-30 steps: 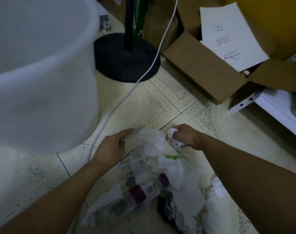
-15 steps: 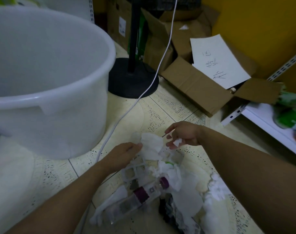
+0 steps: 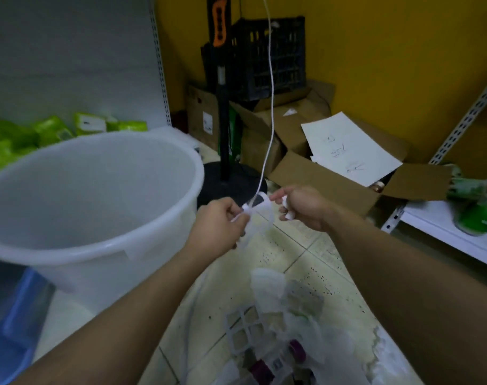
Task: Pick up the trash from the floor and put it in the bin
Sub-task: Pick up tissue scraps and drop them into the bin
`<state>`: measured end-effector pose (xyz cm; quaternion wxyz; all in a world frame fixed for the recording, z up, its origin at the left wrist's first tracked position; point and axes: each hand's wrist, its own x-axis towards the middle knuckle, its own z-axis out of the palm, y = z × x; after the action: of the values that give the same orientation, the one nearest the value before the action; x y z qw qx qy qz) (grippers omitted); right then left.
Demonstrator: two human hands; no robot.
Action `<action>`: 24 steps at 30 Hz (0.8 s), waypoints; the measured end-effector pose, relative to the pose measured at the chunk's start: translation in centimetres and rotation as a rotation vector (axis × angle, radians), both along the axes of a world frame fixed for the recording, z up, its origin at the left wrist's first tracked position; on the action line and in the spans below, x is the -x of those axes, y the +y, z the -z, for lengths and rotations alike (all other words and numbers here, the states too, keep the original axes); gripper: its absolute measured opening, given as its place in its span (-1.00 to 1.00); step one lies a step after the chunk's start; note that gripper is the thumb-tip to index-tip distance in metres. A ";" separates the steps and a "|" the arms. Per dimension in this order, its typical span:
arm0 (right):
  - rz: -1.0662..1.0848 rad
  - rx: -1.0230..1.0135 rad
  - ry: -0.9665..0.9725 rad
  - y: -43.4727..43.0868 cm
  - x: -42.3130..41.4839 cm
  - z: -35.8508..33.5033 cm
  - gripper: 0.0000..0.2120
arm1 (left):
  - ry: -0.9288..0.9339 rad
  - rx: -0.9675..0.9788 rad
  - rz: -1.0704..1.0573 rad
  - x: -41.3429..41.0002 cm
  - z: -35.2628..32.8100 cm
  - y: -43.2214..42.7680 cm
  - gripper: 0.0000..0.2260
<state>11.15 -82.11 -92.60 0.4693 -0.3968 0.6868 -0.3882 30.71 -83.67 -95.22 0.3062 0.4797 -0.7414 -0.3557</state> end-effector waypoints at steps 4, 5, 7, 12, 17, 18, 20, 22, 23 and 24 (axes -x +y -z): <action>-0.050 0.232 -0.099 -1.9 -2.4 -3.6 -0.75 | -0.197 0.264 -0.060 -2.1 -7.1 -2.1 -0.75; -0.071 0.266 -0.090 -2.4 -3.3 -4.2 -0.75 | -0.257 0.278 -0.086 -3.1 -8.4 -2.9 -0.74; -0.112 0.335 0.046 -3.4 -5.5 -5.2 -0.77 | -0.378 0.281 -0.157 -5.8 -10.3 -4.6 -0.74; -0.205 0.564 0.411 -5.6 -11.7 -5.7 -0.88 | -0.696 0.281 -0.320 -14.0 -10.9 -7.7 -0.77; -0.406 0.346 0.824 -7.2 -15.3 -3.8 -0.25 | -0.797 0.221 -0.288 -16.7 -9.0 -7.8 -0.49; -0.405 0.326 0.787 -7.3 -15.3 -3.7 -0.21 | -0.763 0.257 -0.258 -16.3 -8.8 -7.7 -0.50; -0.368 0.327 0.705 -7.2 -14.4 -3.8 -0.20 | -0.700 0.344 -0.169 -14.7 -8.6 -7.3 -0.55; -0.329 0.327 0.709 -6.8 -12.7 -3.9 -0.24 | -0.654 0.422 -0.093 -12.3 -8.5 -6.8 -0.58; -0.316 0.304 0.728 -6.4 -11.6 -3.9 -0.25 | -0.622 0.442 -0.068 -10.9 -8.4 -6.4 -0.59; -0.305 0.261 0.750 -6.0 -10.4 -3.6 -0.24 | -0.589 0.462 -0.046 -9.5 -8.0 -5.9 -0.60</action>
<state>21.51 -88.15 -88.95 0.1849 -0.6636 0.6885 -0.2266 40.23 -89.53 -87.18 0.1881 0.4962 -0.8474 -0.0189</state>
